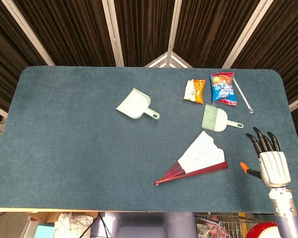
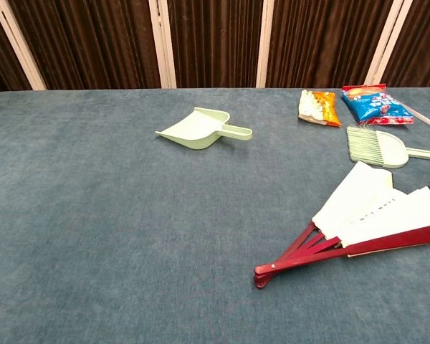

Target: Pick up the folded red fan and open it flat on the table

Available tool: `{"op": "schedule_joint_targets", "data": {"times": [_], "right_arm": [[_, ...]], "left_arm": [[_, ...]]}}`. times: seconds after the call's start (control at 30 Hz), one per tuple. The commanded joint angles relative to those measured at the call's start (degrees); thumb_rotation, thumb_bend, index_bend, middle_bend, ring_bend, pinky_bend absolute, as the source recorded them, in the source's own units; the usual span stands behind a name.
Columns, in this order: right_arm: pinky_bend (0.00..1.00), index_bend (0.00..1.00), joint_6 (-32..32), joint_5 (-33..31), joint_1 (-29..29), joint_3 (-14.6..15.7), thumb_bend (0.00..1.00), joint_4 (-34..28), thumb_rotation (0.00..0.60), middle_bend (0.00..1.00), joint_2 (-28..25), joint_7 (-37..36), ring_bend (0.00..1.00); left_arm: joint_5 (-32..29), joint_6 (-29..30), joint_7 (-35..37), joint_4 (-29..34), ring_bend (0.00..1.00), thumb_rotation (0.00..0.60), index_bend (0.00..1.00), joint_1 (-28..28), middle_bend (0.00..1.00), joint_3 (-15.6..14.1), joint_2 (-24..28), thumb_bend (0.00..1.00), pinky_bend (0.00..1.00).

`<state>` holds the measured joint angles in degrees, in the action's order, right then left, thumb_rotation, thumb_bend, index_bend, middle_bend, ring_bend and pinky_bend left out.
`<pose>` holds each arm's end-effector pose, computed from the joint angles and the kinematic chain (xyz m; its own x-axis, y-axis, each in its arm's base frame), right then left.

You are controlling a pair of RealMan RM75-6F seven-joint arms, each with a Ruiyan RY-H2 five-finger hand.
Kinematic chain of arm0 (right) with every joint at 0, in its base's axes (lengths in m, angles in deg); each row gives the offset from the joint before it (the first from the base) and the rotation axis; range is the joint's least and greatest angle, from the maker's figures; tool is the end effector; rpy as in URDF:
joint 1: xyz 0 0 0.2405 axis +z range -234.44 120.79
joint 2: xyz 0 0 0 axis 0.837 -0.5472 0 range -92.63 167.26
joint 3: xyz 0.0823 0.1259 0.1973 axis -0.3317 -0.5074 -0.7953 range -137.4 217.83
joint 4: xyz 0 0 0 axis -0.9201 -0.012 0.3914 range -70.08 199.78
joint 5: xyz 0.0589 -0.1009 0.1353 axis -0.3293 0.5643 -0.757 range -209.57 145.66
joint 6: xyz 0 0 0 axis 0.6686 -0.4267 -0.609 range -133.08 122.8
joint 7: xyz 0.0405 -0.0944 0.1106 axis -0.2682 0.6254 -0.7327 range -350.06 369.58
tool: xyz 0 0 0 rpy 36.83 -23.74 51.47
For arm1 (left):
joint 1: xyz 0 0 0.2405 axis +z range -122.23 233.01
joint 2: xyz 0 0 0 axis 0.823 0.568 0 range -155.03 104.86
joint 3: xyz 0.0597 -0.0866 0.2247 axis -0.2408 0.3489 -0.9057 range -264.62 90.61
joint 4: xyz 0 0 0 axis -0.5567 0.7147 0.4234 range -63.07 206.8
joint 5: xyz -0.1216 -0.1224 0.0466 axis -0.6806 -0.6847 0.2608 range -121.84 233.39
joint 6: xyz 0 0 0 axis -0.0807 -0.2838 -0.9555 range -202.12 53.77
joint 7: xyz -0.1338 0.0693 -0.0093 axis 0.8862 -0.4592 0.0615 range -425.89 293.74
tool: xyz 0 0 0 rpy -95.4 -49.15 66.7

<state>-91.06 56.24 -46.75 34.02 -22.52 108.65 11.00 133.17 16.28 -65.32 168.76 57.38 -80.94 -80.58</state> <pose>-0.2683 -0.2204 0.1615 0.3687 0.1019 0.9240 -0.9167 -0.1252 0.3796 -0.3121 0.1548 0.2526 0.4535 -0.0996 0.8857 0.8759 0.2337 -0.4222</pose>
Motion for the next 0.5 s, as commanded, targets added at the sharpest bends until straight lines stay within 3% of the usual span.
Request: {"op": "schedule_joint_targets", "data": {"times": [0.03, 0.5], "right_arm": [[0.10, 0.19, 0.38, -0.01, 0.11, 0.18, 0.18, -0.06, 0.600, 0.08, 0.04, 0.08, 0.19], [0.10, 0.24, 0.54, 2.80, 0.38, 1.74, 0.18, -1.38, 0.600, 0.09, -0.38, -1.10, 0.19]], "left_arm": [[0.32, 0.45, 0.42, 0.16, 0.00, 0.600, 0.11, 0.26, 0.00, -0.07, 0.12, 0.16, 0.06], [1.60, 0.92, -0.07, 0.46, 0.00, 0.600, 0.11, 0.30, 0.00, -0.40, -0.02, 0.16, 0.06]]}}
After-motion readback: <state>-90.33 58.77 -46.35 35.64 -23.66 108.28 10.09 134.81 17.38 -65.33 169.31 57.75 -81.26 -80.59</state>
